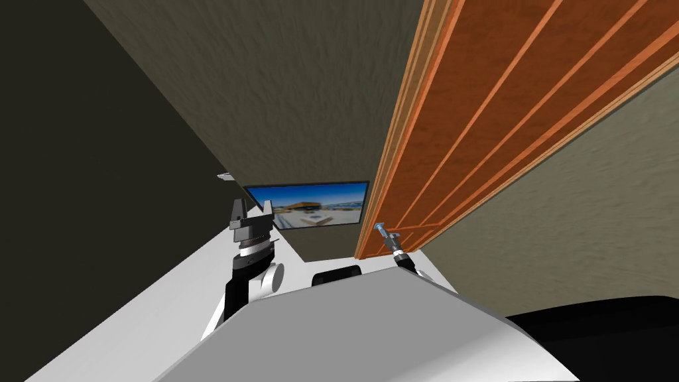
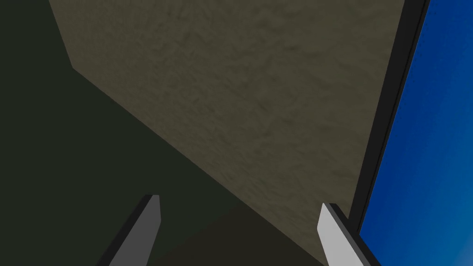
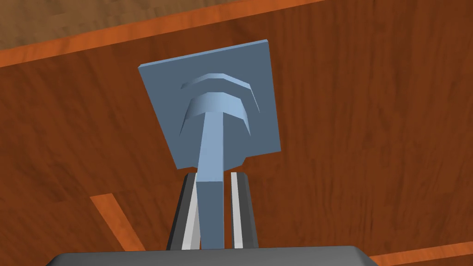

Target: Pull the door open

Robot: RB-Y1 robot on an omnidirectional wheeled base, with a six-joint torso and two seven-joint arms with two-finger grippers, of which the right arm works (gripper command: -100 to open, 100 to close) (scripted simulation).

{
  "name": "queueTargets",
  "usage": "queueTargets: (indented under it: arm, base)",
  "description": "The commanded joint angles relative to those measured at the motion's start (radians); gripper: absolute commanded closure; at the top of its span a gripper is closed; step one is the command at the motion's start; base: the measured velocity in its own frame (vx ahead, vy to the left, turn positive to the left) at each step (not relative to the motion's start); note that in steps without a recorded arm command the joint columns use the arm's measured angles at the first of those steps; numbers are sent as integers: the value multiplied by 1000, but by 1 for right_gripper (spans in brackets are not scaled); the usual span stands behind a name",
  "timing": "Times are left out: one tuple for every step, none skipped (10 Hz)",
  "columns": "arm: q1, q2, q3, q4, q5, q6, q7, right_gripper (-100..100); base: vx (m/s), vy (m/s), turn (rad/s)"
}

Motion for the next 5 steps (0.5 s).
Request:
queueTargets:
  arm:
    - [17, -9, 2, 9, 5, -30, -10, 100]
    - [23, -12, 3, 12, 7, -41, -14, 100]
    - [38, -20, 5, 20, 11, -68, -23, 100]
    - [46, -24, 6, 25, 14, -82, -28, 100]
    - [55, -29, 7, 29, 16, -97, -33, 100]
  base:
    - [-94, -37, 126]
    - [-144, -78, 179]
    - [-156, -52, 176]
    - [-153, -44, 116]
    - [-137, -43, 90]
